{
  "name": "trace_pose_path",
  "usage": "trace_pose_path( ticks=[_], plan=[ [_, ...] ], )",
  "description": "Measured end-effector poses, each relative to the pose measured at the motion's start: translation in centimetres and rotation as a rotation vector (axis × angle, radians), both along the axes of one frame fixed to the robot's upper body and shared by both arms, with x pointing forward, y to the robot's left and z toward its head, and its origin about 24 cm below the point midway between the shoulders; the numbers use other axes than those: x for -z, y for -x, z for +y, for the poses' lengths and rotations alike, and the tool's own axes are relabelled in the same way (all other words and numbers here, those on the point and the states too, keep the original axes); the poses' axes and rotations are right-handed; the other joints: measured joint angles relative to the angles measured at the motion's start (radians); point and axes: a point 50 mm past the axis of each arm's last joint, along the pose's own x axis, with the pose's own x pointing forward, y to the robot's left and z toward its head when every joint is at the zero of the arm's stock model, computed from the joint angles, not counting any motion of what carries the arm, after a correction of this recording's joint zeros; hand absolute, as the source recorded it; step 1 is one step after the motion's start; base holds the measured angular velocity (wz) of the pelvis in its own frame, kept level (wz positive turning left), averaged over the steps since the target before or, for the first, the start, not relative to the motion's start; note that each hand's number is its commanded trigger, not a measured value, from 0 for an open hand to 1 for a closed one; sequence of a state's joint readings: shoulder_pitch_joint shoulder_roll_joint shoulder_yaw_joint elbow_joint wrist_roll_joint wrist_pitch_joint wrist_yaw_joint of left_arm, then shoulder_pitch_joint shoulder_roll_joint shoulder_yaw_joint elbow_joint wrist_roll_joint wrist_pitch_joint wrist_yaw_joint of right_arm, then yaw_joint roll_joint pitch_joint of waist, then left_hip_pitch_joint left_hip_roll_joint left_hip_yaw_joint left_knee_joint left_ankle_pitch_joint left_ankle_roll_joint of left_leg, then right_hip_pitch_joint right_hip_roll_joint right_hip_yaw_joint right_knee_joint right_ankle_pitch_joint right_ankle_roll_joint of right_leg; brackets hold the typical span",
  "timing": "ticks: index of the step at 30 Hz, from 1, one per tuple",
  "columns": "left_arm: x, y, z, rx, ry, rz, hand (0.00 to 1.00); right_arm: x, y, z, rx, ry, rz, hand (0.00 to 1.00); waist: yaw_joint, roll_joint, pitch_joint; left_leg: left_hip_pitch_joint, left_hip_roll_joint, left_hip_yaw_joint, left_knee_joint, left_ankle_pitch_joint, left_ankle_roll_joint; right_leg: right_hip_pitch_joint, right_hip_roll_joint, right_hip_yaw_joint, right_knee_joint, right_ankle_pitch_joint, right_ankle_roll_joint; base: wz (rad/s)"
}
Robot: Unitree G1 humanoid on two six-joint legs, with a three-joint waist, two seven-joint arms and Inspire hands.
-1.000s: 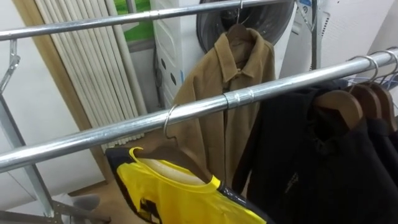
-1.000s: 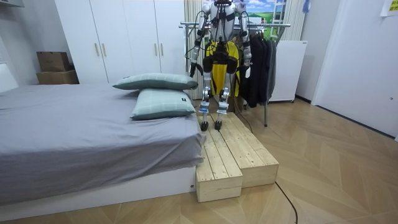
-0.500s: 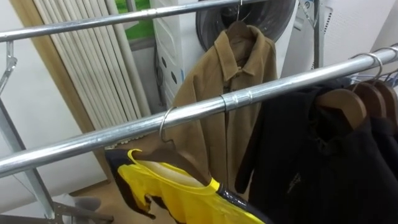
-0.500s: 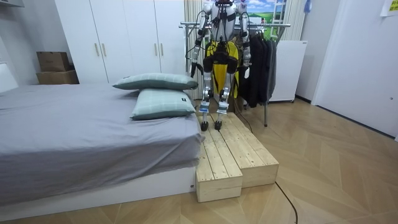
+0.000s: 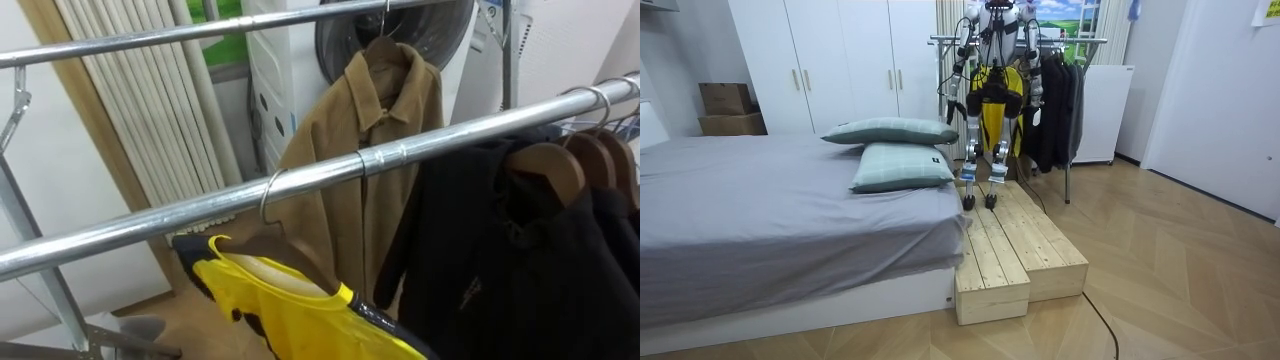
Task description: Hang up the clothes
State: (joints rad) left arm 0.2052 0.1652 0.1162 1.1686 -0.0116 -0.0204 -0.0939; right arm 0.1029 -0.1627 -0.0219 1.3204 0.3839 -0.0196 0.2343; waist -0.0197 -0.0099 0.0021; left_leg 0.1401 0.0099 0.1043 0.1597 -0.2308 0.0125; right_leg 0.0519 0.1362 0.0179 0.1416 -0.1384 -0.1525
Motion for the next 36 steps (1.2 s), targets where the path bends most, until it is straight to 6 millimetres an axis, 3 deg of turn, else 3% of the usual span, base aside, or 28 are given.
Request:
trace_pose_path(
  ticks=[36],
  plan=[
    [0.06,0.29,-0.17,-0.066,0.014,-0.009,0.0,0.06,0.26,0.0,0.013,0.033,0.016,0.0,0.001,0.01,-0.0014,0.011,0.005,0.002,0.0,0.0,0.0,0.003,0.004,0.004,0.013,0.0,0.0,0.0]
  ],
)
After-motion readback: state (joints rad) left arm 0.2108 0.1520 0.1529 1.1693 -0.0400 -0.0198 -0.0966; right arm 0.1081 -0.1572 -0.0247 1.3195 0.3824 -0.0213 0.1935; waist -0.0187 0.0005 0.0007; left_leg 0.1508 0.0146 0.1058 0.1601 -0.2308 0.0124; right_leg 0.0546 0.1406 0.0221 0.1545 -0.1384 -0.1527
